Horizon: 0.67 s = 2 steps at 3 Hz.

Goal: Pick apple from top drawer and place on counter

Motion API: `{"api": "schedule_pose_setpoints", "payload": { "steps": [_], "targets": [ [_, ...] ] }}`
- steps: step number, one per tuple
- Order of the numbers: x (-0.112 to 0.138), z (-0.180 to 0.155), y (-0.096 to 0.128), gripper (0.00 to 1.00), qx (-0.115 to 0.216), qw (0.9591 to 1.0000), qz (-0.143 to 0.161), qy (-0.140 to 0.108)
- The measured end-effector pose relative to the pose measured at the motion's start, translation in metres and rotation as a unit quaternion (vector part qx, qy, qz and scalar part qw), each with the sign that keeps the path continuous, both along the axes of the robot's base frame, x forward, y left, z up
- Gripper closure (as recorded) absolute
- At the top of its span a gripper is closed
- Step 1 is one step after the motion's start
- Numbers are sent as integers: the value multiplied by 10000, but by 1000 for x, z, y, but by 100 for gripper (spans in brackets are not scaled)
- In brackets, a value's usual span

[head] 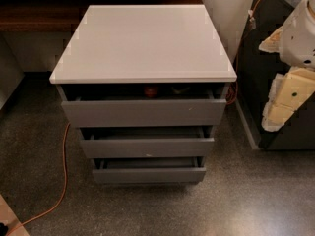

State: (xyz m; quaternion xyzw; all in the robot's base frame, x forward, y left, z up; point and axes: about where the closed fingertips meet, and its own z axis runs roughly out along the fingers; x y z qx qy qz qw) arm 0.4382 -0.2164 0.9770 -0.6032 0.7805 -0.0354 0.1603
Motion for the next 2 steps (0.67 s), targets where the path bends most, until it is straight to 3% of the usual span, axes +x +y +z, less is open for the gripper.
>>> {"api": "schedule_pose_setpoints", "payload": {
  "steps": [2],
  "targets": [
    [2,-9,8,0,140,9998,146,-79]
  ]
}}
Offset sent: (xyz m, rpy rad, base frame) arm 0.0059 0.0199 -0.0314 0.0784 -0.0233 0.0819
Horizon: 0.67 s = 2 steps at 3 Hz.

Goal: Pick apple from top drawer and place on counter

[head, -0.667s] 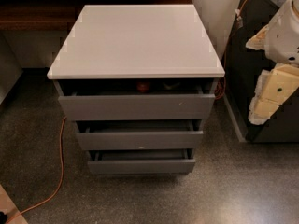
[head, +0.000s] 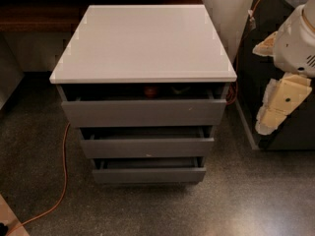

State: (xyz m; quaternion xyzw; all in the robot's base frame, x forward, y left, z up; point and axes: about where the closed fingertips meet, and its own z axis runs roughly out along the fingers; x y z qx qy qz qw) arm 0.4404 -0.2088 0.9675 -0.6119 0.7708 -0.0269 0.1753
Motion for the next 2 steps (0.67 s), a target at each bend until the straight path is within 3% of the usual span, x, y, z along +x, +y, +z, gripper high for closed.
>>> {"api": "schedule_pose_setpoints", "payload": {
  "steps": [2],
  "targets": [
    [16,-51,33,0,280,9973,649,-206]
  ]
}}
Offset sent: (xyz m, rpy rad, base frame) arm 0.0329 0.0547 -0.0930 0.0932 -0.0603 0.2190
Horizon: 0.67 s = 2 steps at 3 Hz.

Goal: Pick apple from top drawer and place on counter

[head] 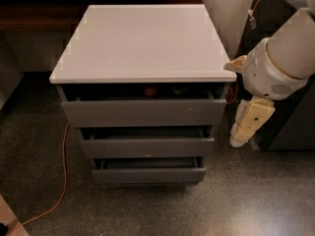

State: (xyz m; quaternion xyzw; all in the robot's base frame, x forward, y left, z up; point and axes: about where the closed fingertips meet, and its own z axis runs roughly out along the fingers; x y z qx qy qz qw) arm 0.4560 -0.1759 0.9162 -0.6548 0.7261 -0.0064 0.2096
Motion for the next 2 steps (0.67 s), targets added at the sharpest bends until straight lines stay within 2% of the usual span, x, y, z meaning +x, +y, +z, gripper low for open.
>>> {"api": "schedule_pose_setpoints", "payload": {
  "steps": [1,2],
  "targets": [
    [11,-30,17,0,134,9995,281,-48],
    [33,-87,49,0,329,9962,771,-244]
  ]
}}
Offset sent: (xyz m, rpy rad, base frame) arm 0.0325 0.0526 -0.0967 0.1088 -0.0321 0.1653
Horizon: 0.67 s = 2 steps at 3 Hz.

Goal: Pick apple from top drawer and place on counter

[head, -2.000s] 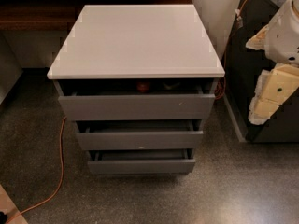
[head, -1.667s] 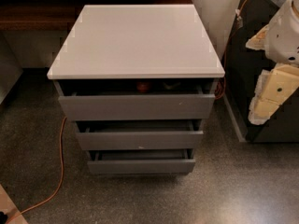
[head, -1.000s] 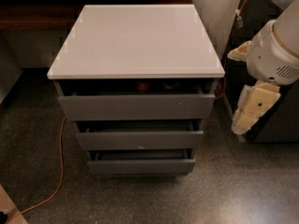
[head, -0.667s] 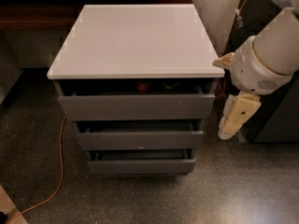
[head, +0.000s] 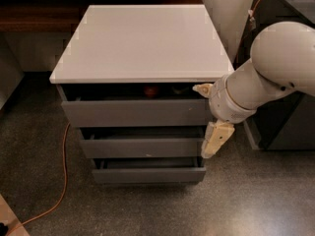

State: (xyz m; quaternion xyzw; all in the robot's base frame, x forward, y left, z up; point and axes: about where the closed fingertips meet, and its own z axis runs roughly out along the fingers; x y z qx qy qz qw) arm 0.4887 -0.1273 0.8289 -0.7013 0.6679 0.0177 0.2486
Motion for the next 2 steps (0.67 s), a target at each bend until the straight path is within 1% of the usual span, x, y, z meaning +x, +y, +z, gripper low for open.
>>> {"api": "schedule_pose_setpoints", "payload": {
  "steps": [1,2],
  "targets": [
    [0,0,0,0,0,10000,0,0],
    [3,-10,7,0,-6,9999,64,90]
  ]
}}
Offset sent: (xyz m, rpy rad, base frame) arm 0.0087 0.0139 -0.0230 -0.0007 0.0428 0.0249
